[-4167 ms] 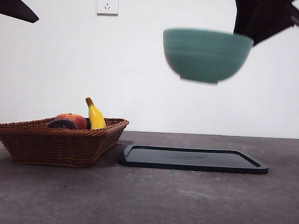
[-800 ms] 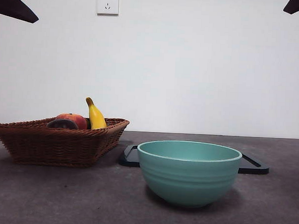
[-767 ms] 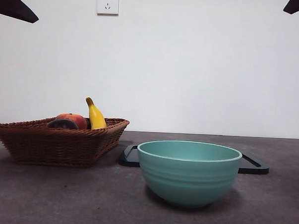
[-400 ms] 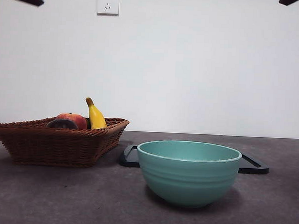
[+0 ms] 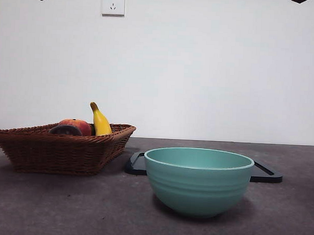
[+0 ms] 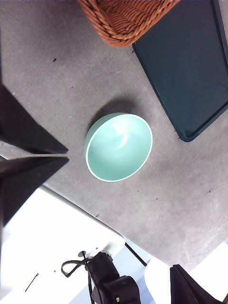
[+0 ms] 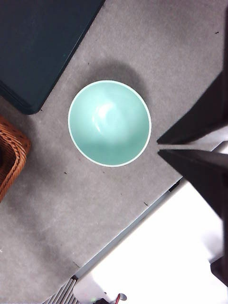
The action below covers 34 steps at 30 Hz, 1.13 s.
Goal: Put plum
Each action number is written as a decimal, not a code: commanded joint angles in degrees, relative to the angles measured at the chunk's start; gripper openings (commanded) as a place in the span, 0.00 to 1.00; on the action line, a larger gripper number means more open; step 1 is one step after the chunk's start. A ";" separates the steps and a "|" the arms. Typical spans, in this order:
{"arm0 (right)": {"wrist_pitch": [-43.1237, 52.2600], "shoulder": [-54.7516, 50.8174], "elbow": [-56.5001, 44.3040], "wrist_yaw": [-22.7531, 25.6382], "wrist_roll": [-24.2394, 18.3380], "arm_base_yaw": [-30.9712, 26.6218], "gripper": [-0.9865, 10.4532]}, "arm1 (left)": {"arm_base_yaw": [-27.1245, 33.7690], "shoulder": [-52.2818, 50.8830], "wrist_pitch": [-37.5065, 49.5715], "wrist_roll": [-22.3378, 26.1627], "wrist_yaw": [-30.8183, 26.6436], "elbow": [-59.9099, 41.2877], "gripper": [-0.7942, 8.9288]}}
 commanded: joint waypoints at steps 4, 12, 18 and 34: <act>0.33 0.44 0.81 -0.13 -0.48 0.33 0.09 | -0.26 0.37 0.35 0.70 0.33 0.70 0.09; 0.33 0.44 0.81 -0.13 -0.48 0.33 0.09 | -0.26 0.37 0.39 0.70 0.33 0.70 0.09; 0.33 0.44 0.81 -0.13 -0.48 0.33 0.09 | -0.24 0.37 0.39 0.70 0.33 0.70 0.09; 0.33 0.44 0.81 -0.15 -0.48 0.33 0.09 | 14.84 -17.59 28.48 5.97 -24.24 -4.46 0.09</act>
